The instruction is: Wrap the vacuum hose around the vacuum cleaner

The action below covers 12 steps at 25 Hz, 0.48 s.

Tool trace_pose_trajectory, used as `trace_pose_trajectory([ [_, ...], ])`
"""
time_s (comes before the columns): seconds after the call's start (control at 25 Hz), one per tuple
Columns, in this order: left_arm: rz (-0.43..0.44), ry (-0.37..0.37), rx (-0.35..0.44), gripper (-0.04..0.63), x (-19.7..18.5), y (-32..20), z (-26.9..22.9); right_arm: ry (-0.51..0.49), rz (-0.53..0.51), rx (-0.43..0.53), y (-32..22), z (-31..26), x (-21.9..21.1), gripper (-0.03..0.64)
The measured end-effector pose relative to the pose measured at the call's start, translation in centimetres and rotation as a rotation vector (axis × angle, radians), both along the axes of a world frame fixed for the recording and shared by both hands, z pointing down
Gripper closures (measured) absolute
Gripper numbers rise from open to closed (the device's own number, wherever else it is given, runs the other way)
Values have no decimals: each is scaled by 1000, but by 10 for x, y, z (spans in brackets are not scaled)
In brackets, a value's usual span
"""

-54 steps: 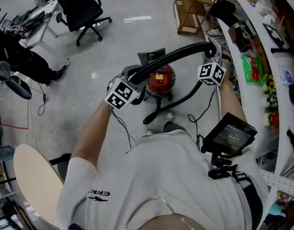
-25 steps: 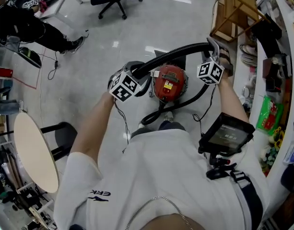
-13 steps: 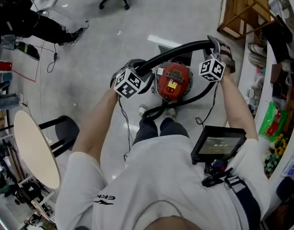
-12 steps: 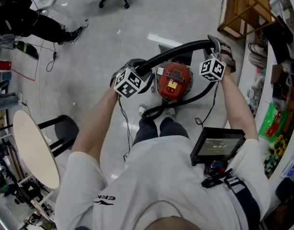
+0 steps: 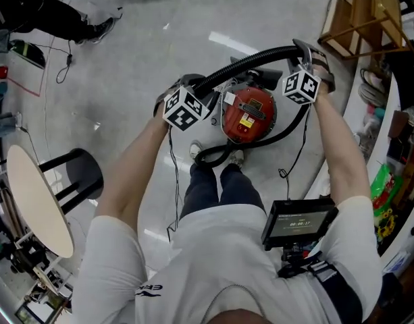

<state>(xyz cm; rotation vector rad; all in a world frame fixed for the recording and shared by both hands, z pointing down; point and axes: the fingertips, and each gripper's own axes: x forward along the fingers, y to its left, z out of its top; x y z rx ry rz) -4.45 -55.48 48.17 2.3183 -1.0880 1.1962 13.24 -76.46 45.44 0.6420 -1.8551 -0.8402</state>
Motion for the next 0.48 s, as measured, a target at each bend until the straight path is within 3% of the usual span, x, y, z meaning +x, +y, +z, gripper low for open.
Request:
trace_pose_trajectory([
  [0.48, -121, -47, -87, 430, -42, -1, 84, 51, -74, -54, -24, 90, -67, 446],
])
